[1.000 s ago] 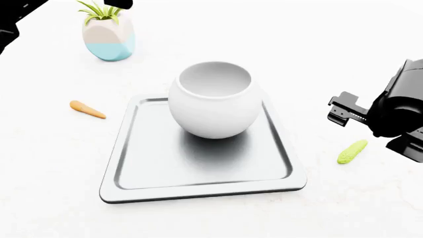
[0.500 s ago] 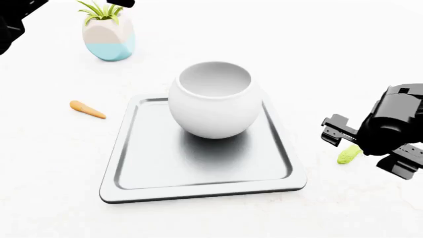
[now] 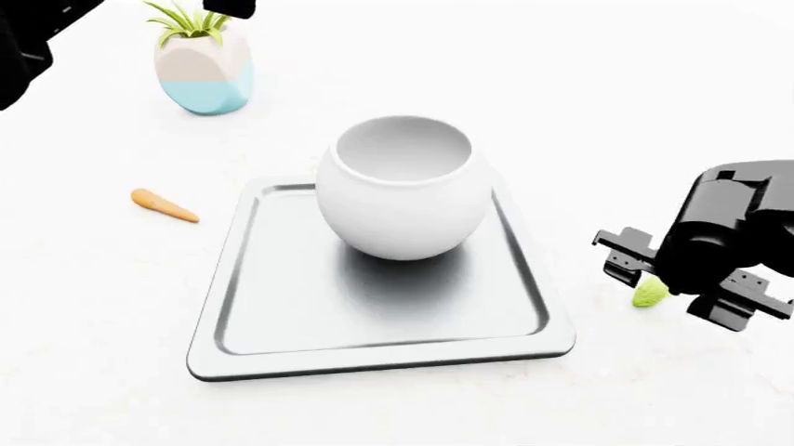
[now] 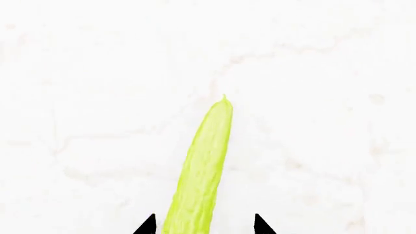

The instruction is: Place the two vegetables and bowl onto the tray for setting up a vegetable dip station.

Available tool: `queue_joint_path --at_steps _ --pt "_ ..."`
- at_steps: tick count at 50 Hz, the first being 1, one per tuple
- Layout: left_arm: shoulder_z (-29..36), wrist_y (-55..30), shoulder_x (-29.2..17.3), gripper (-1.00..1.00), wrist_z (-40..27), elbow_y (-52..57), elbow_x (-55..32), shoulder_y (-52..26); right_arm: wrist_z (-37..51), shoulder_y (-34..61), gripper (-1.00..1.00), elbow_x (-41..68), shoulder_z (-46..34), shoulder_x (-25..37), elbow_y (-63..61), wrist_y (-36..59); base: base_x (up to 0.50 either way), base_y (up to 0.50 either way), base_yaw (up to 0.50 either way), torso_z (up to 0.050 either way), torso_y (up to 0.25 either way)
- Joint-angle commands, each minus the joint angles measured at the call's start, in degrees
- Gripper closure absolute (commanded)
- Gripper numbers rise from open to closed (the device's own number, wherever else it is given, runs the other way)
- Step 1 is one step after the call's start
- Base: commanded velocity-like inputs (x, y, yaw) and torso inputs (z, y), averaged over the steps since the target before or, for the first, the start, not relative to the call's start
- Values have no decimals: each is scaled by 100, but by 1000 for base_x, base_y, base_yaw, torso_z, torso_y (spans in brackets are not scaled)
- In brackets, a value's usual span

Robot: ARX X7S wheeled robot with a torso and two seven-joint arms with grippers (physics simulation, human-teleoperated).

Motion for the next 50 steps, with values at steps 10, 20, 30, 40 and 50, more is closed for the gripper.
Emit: queue_joint_path --at_steps 10,20,30,40,50 --pt "43 57 -55 -100 34 14 99 59 -773 -631 100 -56 -70 -314 667 153 1 0 0 0 0" --pt "37 29 -28 -100 8 -16 42 -59 -400 -359 100 -149 -65 5 110 -15 2 0 1 0 0" --pt "-9 -8 -51 -100 -86 7 -94 -187 173 298 100 -219 98 602 -847 -315 0 0 0 0 0" --pt "-86 4 -149 -100 -232 122 -279 -190 827 1041 100 -321 258 930 -1497 -372 0 0 0 0 0" --pt "-80 -8 -113 -100 -290 118 -343 -278 890 1553 100 -73 440 300 -1541 631 0 0 0 0 0"
